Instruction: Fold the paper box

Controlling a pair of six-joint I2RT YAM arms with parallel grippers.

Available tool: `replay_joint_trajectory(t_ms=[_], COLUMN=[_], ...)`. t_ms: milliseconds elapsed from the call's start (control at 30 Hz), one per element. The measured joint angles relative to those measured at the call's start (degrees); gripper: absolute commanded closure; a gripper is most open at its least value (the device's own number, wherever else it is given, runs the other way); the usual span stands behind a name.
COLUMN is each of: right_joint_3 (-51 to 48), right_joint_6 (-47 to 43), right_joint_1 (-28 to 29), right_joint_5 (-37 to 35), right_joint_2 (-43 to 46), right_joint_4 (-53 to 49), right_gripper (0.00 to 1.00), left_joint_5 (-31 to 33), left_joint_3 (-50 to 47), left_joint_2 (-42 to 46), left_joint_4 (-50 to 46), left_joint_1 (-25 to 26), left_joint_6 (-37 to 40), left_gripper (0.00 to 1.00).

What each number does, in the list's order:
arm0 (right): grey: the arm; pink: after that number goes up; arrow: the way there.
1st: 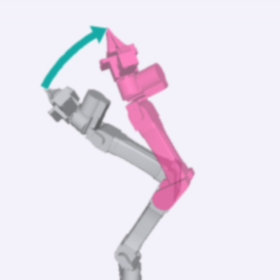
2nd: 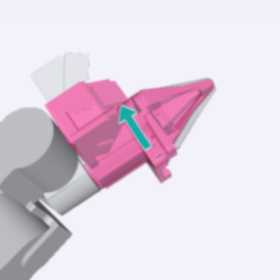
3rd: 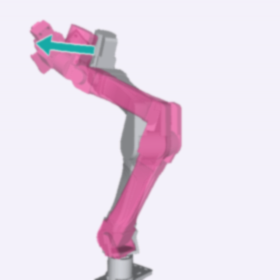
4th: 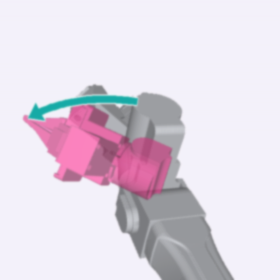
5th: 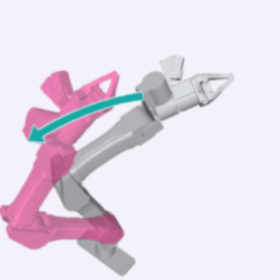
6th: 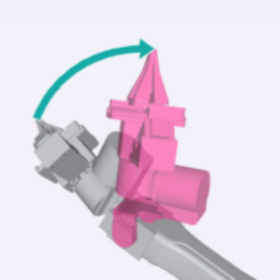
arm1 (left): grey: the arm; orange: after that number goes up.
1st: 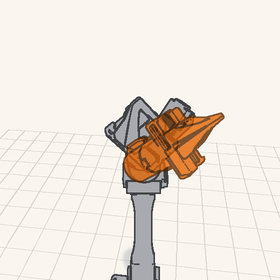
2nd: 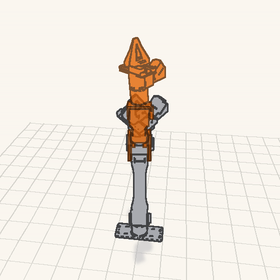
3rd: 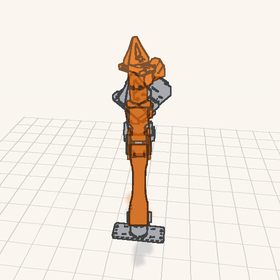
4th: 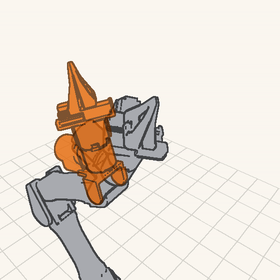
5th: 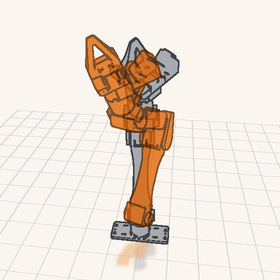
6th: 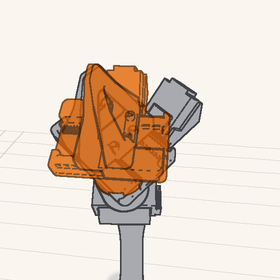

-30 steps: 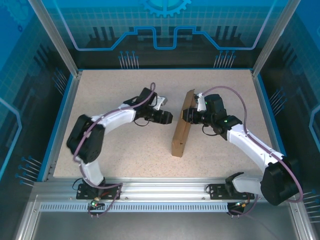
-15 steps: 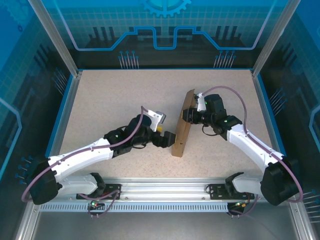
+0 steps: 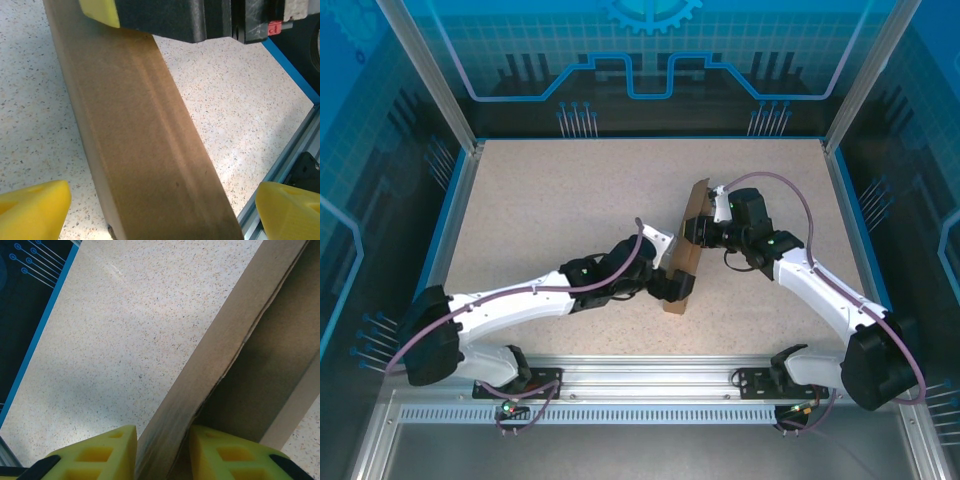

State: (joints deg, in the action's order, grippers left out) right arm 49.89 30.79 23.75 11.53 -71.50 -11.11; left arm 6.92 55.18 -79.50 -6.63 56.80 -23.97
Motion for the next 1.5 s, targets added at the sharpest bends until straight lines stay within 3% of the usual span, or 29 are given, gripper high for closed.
replay_joint_trajectory(t_ms=[267,733,933,1200,1367,1500], right_joint_3=[0.0,0.44,1.86,5.66,10.16,14.64], right_joint_6=[0.0,-0.02,-0.22,-3.3,-9.03,-16.37], right_joint_1=[0.0,-0.02,-0.07,-2.62,-7.76,-10.91], right_joint_5=[0.0,-0.98,-0.79,-0.04,3.74,6.56], right_joint_2=[-0.04,-0.04,0.02,1.73,2.71,2.16], right_joint_4=[0.0,-0.26,-2.93,-8.44,-9.77,-10.47], right_gripper=[0.66,0.62,0.53,0.42,0.41,0.39], left_joint_5=[6.12,14.45,15.04,7.5,-0.74,-7.74], left_joint_3=[2.99,4.46,2.21,-2.08,-3.06,-3.06], left_joint_2=[-5.16,-8.44,-6.45,-1.05,1.6,2.69], left_joint_4=[-0.92,-2.03,-0.7,-0.68,-2.38,-4.24], left_joint_1=[2.54,4.5,3.67,-1.62,-10.16,-16.74], left_joint_6=[1.46,4.85,8.94,21.4,27.67,32.06], left_gripper=[0.11,0.45,0.57,0.66,0.74,0.75])
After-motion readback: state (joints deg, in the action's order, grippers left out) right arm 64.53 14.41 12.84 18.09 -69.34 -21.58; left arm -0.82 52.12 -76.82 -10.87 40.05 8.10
